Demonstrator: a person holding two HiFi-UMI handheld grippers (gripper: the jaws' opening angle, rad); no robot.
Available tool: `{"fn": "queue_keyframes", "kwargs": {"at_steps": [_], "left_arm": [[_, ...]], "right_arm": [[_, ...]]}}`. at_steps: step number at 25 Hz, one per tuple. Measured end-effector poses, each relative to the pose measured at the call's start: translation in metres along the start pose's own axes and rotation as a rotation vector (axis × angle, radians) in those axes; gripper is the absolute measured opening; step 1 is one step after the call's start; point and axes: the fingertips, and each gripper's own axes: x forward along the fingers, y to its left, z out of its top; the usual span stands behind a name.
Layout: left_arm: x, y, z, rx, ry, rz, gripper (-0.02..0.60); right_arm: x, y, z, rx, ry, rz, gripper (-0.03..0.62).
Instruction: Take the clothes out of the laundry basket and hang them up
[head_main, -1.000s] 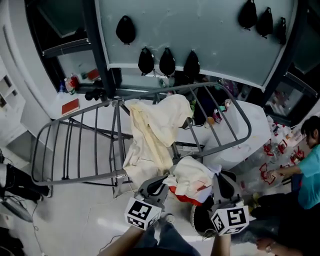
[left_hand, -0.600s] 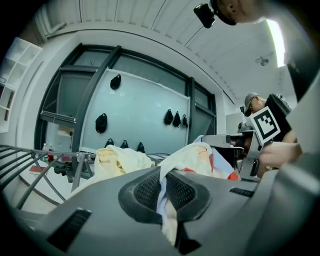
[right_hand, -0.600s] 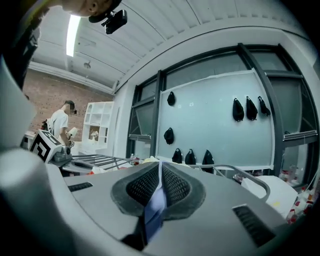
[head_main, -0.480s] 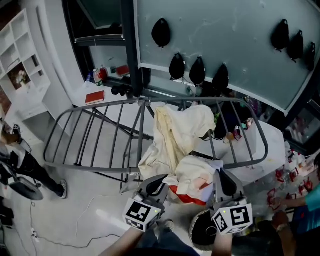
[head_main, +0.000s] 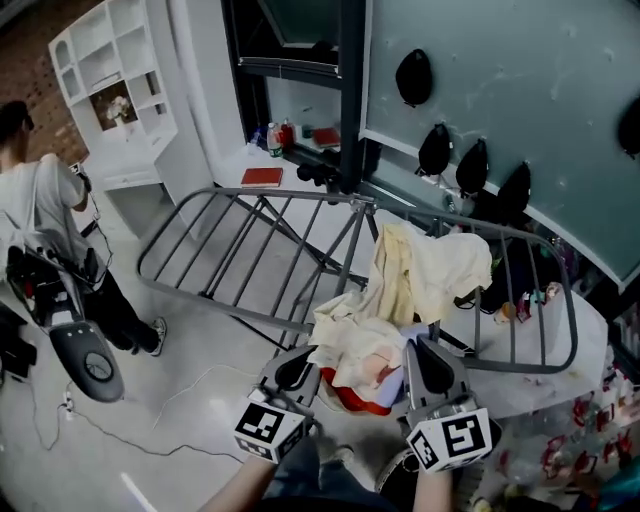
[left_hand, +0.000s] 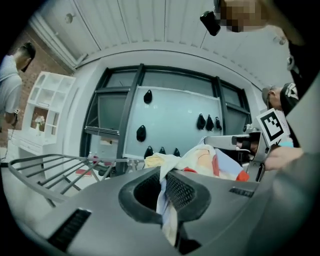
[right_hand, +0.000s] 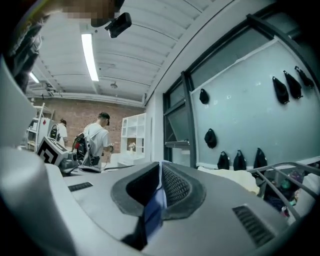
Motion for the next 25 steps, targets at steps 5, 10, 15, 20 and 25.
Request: {"fn": "queue_keyframes", "kwargs": {"at_steps": [5, 10, 15, 20, 25], "left_arm": [[-0.026, 0.048, 0.005, 0.014, -0.031, 0.132, 0.022], [-0.036, 0.085, 0.032, 0.028, -0.054, 0.194, 0.023], [-0.027, 0.122, 0.039, 0.025, -0.075, 0.203, 0.022], [-0.006, 0.167, 0.058, 0.037, -0.081, 0.188, 0.022], [0.029, 0.208, 0.075, 0.052, -0.082, 0.118, 0.021]], "right_arm": [[0.037, 0.042, -0.001, 0.011, -0.027, 0.129, 0.017], [0.073, 0.067, 0.024, 0.032, -0.045, 0.195, 0.017], [0.108, 0.075, 0.026, 0.042, -0.056, 0.191, 0.017], [0.15, 0.076, 0.033, 0.049, -0.058, 0.157, 0.017], [0.201, 0.071, 0.045, 0.05, -0.063, 0.095, 0.017]]}}
